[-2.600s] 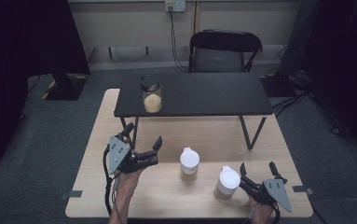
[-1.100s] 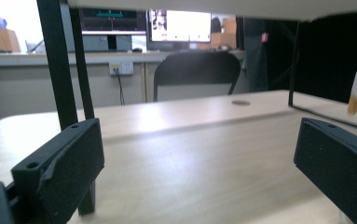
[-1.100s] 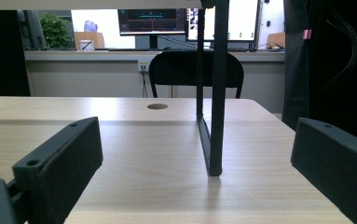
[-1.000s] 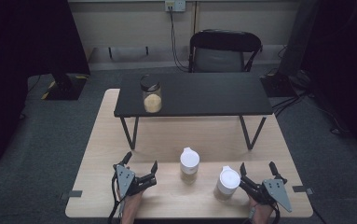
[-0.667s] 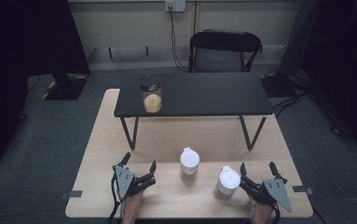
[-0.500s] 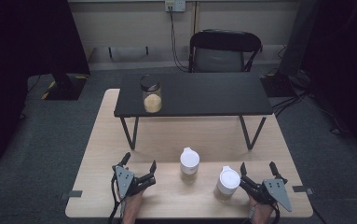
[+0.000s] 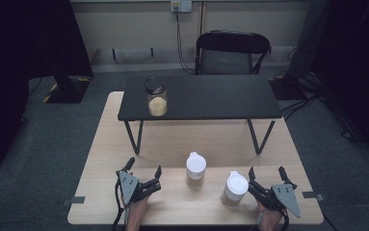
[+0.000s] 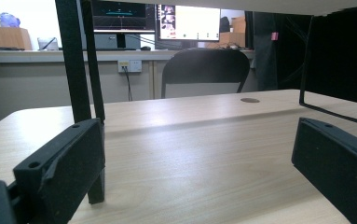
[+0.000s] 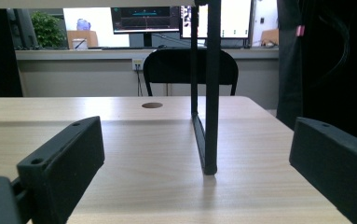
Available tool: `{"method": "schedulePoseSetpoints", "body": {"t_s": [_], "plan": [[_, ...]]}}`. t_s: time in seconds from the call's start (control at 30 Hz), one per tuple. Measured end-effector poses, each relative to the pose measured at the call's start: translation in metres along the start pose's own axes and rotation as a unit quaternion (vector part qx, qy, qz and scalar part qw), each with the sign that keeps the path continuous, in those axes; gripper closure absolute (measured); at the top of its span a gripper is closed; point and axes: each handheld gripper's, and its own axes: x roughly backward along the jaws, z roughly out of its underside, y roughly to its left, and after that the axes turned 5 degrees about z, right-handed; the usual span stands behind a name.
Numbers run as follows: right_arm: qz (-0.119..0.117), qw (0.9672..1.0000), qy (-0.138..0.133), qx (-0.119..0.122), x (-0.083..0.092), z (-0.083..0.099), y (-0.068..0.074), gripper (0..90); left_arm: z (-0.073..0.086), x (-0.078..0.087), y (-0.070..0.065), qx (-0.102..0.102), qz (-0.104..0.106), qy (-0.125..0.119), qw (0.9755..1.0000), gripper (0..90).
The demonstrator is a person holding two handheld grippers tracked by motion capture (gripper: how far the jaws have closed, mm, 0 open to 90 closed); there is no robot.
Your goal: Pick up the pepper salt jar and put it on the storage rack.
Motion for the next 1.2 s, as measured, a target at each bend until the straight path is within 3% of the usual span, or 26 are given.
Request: {"method": "schedulePoseSetpoints", "body": {"t_s": [0.07,0.4,0.73,1.2], "plan": [[0.001,0.9999,0.002,-0.012,0.000,-0.001,-0.003,0.5,0.000,0.000,0.000,0.000,0.000,0.000,1.0000,1.8],[0.003,0.9998,0.014,-0.016,-0.002,-0.008,-0.005,0.0,0.000,0.000,0.000,0.000,0.000,0.000,1.0000,1.6],[0.011,0.9997,-0.011,-0.016,0.003,-0.020,-0.010,0.0,0.000,0.000,0.000,0.000,-0.001,0.000,1.0000,1.7],[-0.001,0.9994,-0.032,-0.012,0.016,-0.042,-0.005,2.2,0.000,0.000,0.000,0.000,-0.001,0.000,1.0000,2.5]]}}
